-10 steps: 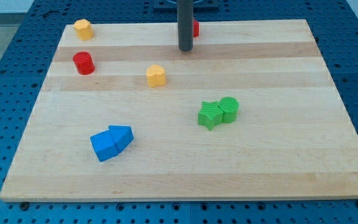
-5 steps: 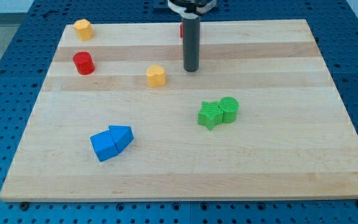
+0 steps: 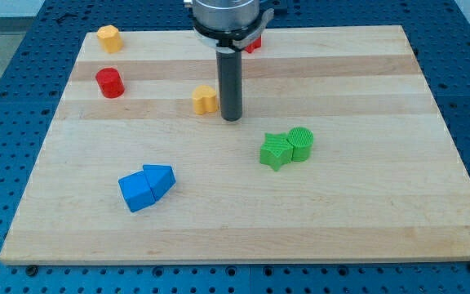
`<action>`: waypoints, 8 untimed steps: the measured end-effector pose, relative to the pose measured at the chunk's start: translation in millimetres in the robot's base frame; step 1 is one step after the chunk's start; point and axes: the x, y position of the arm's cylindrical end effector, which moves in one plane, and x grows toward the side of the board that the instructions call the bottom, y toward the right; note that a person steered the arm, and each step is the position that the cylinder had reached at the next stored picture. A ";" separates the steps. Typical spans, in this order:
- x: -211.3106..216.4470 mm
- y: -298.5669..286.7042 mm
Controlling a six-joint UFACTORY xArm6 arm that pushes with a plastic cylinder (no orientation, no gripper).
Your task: Move the yellow heart to the center
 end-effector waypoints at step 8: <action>-30.1 -59.1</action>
